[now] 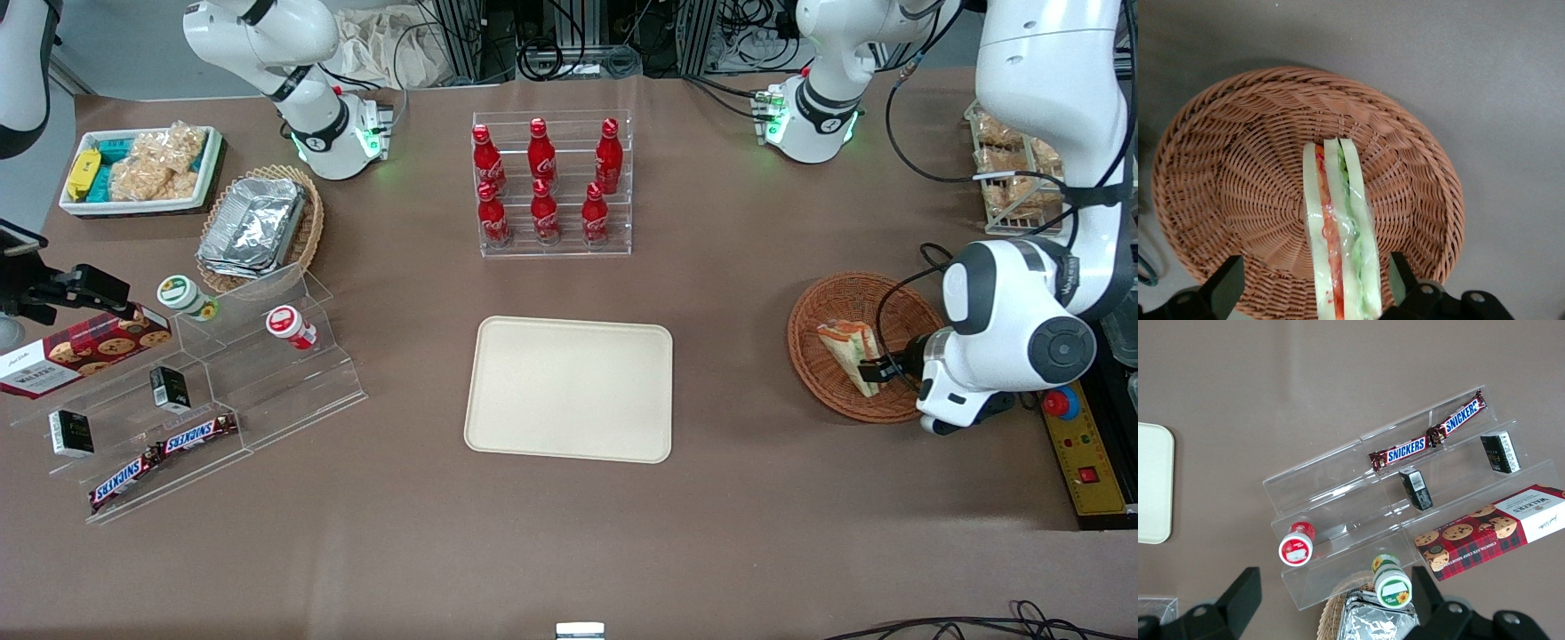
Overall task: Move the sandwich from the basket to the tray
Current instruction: 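Close the left gripper on the wrapped sandwich's crust edge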
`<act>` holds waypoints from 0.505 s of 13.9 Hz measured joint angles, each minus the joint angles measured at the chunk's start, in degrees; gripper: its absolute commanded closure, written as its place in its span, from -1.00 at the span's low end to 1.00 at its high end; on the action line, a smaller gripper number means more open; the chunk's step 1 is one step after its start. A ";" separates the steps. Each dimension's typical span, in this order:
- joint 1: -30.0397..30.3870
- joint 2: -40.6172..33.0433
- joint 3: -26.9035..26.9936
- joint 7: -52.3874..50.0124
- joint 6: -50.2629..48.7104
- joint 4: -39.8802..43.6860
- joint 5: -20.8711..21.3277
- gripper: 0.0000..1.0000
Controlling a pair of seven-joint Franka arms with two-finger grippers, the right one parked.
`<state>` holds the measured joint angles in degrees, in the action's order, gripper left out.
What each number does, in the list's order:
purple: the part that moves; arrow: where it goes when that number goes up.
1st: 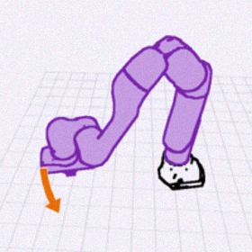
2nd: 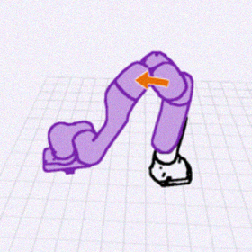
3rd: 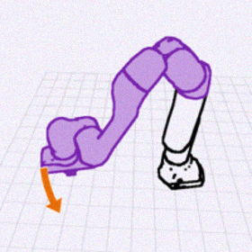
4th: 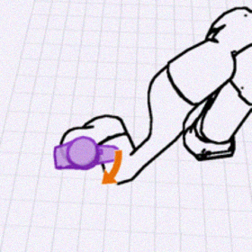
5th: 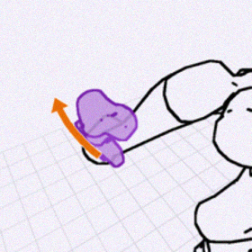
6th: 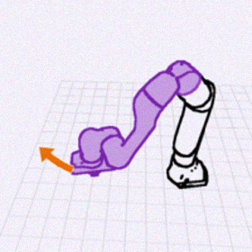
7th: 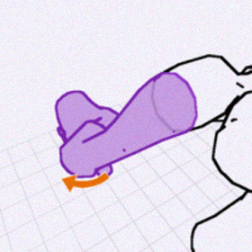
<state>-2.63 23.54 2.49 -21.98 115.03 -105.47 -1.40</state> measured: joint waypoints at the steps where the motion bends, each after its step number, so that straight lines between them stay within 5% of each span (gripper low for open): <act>1: -0.01 0.04 -0.07 -1.00 1.87 -1.22 0.00 -0.95; 7: -0.10 -0.01 -2.18 -5.53 12.39 -8.97 0.00 -0.86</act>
<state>-2.72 23.53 0.30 -27.51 127.41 -114.43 -1.40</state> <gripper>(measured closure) 0.026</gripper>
